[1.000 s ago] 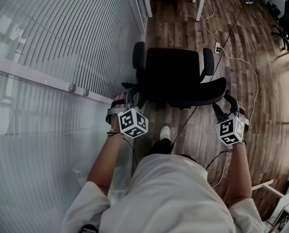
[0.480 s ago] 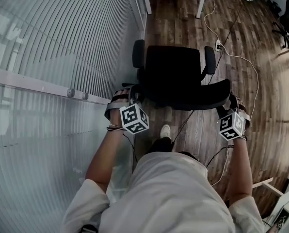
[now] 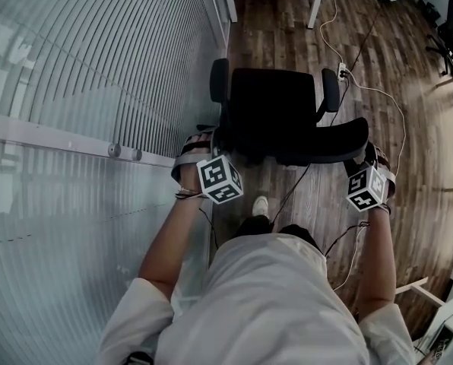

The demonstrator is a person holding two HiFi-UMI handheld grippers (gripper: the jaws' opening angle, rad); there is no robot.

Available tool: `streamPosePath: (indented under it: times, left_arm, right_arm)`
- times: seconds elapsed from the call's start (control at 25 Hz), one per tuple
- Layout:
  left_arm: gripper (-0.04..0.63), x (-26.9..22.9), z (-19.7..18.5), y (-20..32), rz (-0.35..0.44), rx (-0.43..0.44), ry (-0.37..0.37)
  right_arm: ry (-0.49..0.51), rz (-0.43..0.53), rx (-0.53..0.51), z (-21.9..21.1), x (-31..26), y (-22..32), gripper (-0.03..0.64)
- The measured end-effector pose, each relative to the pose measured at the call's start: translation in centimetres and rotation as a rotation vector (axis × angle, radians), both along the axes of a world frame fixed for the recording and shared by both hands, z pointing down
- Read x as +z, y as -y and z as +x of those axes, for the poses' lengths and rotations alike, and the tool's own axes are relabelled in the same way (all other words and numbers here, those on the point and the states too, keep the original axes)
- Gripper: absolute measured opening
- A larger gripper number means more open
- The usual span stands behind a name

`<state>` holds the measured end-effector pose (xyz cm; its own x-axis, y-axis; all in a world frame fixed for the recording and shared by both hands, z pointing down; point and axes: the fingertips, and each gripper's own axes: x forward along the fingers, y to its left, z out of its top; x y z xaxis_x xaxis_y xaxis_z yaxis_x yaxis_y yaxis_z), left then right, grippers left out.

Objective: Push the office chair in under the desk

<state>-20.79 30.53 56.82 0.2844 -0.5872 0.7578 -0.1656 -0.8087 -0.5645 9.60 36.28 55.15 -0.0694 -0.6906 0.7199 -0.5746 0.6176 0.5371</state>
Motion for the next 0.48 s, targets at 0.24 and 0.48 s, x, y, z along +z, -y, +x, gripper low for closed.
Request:
streamPosePath:
  times: [0.24, 0.48]
  left_arm:
    - [0.202, -1.5, 0.1, 3.1, -0.008, 0.005, 0.011]
    - [0.202, -0.8, 0.7, 5.8, -0.011, -0.001, 0.014]
  right_arm:
    - [0.002, -0.006, 0.024, 0.2, -1.4, 3.1, 0.209]
    - [0.001, -0.006, 0.031, 0.7, -0.7, 5.8, 0.209]
